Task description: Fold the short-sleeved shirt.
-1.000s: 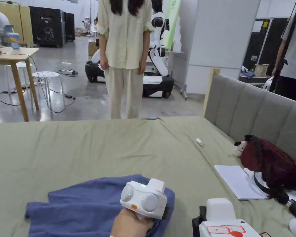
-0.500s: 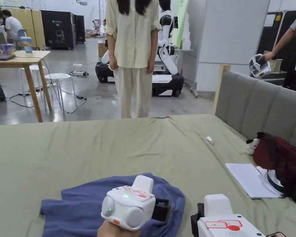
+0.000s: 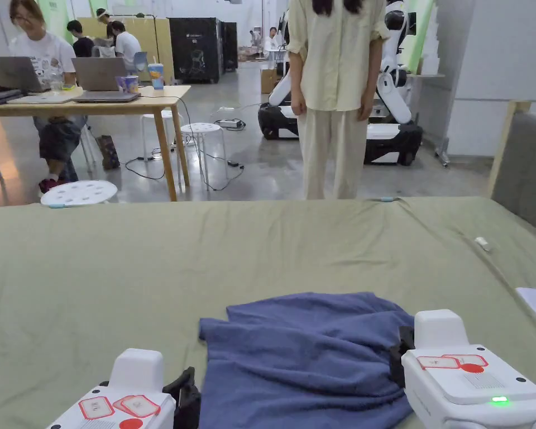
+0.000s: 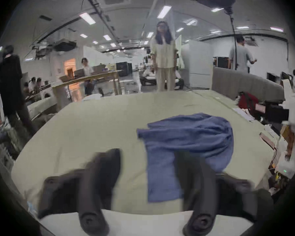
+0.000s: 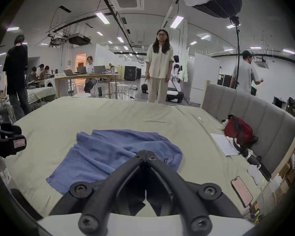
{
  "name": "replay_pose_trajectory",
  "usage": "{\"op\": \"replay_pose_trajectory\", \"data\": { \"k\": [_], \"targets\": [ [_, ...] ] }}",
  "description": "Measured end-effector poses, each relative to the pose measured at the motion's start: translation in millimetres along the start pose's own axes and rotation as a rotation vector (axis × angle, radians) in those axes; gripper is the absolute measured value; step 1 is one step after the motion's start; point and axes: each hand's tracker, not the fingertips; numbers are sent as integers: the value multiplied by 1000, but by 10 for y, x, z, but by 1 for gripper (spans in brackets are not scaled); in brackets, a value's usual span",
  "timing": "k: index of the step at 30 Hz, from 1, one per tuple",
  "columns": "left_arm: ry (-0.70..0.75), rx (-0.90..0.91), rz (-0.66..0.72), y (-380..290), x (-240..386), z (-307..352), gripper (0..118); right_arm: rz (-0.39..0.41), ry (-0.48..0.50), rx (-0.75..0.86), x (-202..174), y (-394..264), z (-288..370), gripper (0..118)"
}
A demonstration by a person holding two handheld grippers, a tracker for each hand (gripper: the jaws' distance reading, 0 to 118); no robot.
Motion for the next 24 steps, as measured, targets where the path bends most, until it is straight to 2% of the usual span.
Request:
{"op": "replay_pose_trajectory", "data": {
  "k": [2, 3, 6, 9, 12, 14, 20, 24],
  "targets": [
    [16, -8, 0, -59, -35, 17, 3, 10, 9, -5, -61, -8, -19, 0],
    [22, -6, 3, -71, -65, -3, 0, 16, 6, -7, -60, -26, -33, 0],
    [-33, -46, 60, 1, -148, -160, 0, 9, 14, -14, -63, -35, -80, 0],
    [-62, -115, 29, 187, -194, -604, 0, 12, 19, -23, -111, -23, -99, 0],
    [-95, -207, 34, 418, -281, -1232, 0, 12, 25, -37, -101, -52, -211, 0],
    [-85, -274, -13, 573, -266, -1630, 0, 11, 26, -49, -88, -65, -305, 0],
    [-105, -524, 53, 938, -372, -2909, 0, 7, 22, -84, -20, -166, -595, 0],
    [-78, -577, 66, 1029, -362, -3433, 0, 5, 14, -106, 32, -223, -734, 0]
  ]
}}
